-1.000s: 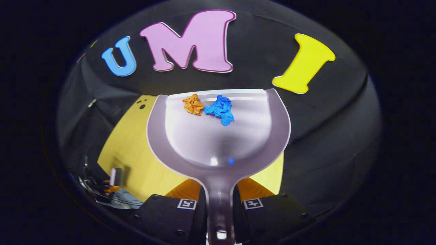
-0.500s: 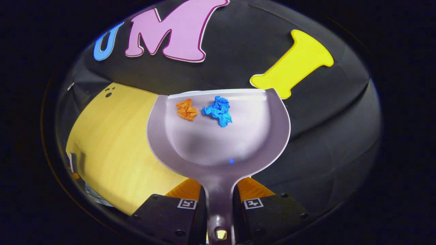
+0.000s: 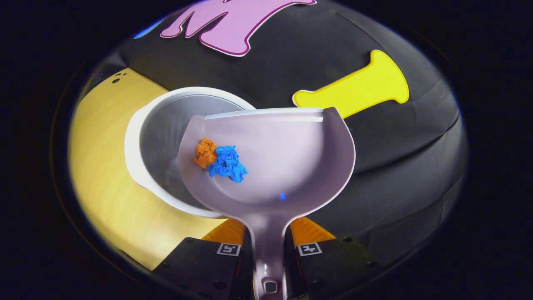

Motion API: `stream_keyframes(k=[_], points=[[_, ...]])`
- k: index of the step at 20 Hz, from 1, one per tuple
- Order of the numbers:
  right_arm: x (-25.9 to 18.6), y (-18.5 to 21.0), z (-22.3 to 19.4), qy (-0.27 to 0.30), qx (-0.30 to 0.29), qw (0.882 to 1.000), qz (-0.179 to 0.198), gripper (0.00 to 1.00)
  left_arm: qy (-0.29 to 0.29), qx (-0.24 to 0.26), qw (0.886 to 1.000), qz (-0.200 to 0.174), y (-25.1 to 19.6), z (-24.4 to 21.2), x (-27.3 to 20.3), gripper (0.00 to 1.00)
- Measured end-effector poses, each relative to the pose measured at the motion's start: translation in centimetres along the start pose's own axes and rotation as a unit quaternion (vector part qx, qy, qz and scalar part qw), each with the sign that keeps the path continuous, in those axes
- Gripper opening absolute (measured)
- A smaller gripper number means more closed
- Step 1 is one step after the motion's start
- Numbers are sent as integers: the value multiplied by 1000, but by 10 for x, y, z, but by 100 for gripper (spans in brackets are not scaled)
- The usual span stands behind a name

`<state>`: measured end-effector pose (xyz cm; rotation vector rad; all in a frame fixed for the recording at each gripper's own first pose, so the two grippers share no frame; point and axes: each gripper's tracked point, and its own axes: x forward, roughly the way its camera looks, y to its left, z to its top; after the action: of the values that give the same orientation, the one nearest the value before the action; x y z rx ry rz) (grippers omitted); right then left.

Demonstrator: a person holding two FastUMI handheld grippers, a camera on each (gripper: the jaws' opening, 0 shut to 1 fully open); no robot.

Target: Pick up the small broom and dustpan from the desktop, sweep the trash into the dustpan with the broom, and then empty the trash into the garbage bin.

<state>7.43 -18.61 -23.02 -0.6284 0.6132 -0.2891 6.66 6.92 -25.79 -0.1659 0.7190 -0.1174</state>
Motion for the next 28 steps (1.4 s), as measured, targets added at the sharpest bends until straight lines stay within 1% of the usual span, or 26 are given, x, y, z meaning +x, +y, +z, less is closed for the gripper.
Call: stream_keyframes(k=[2, 3, 4, 5, 6, 8, 9, 10, 12, 15, 16, 17, 18, 19, 20, 21, 22, 24, 25, 27, 28], points=[[0, -6, 2, -8, -33, 999, -27, 35, 3, 2, 1000, 0, -3, 3, 4, 32], [0, -7, 5, -15, -65, 997, -44, 35, 3, 3, 1000, -1, -6, 4, 5, 32], [3, -9, 8, -24, -102, 993, -62, 31, 4, 6, 1000, -1, -8, 5, 6, 33], [2, -11, 14, -35, -141, 986, -80, 35, 3, 8, 1000, 0, -10, 6, 10, 33], [4, -12, 22, -50, -177, 978, -95, 35, 2, 10, 1000, 5, -11, 7, 11, 34], [2, -18, 34, -70, -240, 961, -122, 35, -8, 4, 1000, 14, -10, 13, 13, 32], [-2, -21, 37, -79, -268, 951, -133, 30, -12, -4, 1000, 12, -12, 17, 13, 32], [-8, -25, 38, -89, -294, 941, -142, 34, -15, -9, 1000, 9, -14, 20, 14, 31], [-6, -33, 39, -105, -337, 923, -151, 35, -19, -14, 1000, 9, -14, 24, 15, 32], [-7, -51, 36, -118, -391, 899, -158, 34, -23, -18, 1000, 12, -13, 26, 15, 31], [-8, -61, 33, -122, -407, 891, -159, 34, -24, -18, 999, 12, -13, 26, 14, 32], [-8, -69, 30, -125, -416, 887, -156, 34, -25, -18, 999, 12, -13, 25, 14, 32], [-6, -68, 29, -127, -419, 886, -153, 39, -29, -15, 999, 11, -13, 27, 14, 32], [-5, -68, 27, -125, -421, 886, -149, 35, -31, -13, 999, 9, -14, 27, 14, 31], [-4, -69, 26, -123, -420, 887, -148, 34, -31, -12, 999, 8, -15, 27, 14, 31], [-5, -66, 28, -120, -419, 888, -148, 35, -32, -10, 999, 8, -16, 26, 14, 31], [-5, -65, 28, -118, -415, 890, -146, 39, -33, -9, 999, 8, -16, 25, 14, 32], [-5, -63, 27, -109, -402, 899, -137, 31, -36, -9, 999, 8, -16, 27, 13, 31], [-4, -63, 25, -102, -393, 905, -130, 35, -38, -10, 999, 7, -17, 28, 12, 31], [-4, -66, 21, -88, -369, 918, -114, 35, -43, -9, 999, 8, -16, 33, 11, 32], [-4, -69, 20, -81, -350, 927, -108, 34, -46, -11, 999, 5, -16, 35, 9, 32]])
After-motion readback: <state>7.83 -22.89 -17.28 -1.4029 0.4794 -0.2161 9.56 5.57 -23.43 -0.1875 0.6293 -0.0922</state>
